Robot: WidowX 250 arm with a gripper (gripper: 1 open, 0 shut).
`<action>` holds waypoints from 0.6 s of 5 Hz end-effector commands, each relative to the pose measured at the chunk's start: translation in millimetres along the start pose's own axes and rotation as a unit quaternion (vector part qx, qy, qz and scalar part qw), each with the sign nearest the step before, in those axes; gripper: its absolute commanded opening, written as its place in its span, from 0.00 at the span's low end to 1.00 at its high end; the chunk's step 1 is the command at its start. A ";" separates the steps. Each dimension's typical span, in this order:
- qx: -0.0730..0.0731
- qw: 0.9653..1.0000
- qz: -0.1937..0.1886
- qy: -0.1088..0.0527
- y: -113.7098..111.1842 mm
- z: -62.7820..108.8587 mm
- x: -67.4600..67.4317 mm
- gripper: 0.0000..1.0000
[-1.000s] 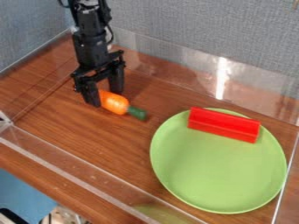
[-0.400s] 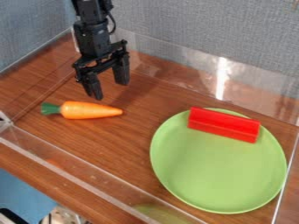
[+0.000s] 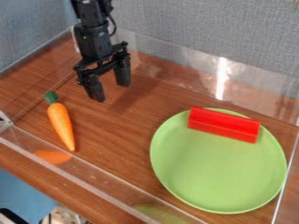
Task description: Move the carrot from the green plate to the table
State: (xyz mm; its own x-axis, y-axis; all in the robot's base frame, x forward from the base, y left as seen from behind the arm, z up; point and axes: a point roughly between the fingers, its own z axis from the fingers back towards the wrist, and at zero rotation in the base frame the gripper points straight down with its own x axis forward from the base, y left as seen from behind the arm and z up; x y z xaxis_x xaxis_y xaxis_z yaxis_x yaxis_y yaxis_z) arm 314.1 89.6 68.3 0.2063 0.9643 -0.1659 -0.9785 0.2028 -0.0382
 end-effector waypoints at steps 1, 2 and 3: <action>-0.044 0.999 0.017 -0.023 8.2 29.0 9.2 1.00; -0.048 0.998 0.025 -0.020 9.4 27.2 12.8 1.00; -0.048 0.998 0.036 -0.018 10.3 20.1 17.0 1.00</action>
State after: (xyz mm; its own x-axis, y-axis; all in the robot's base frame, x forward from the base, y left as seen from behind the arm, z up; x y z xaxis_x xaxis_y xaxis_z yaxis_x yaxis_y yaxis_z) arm 306.6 104.7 72.5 0.1441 0.9768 -0.1581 -0.9875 0.1317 -0.0867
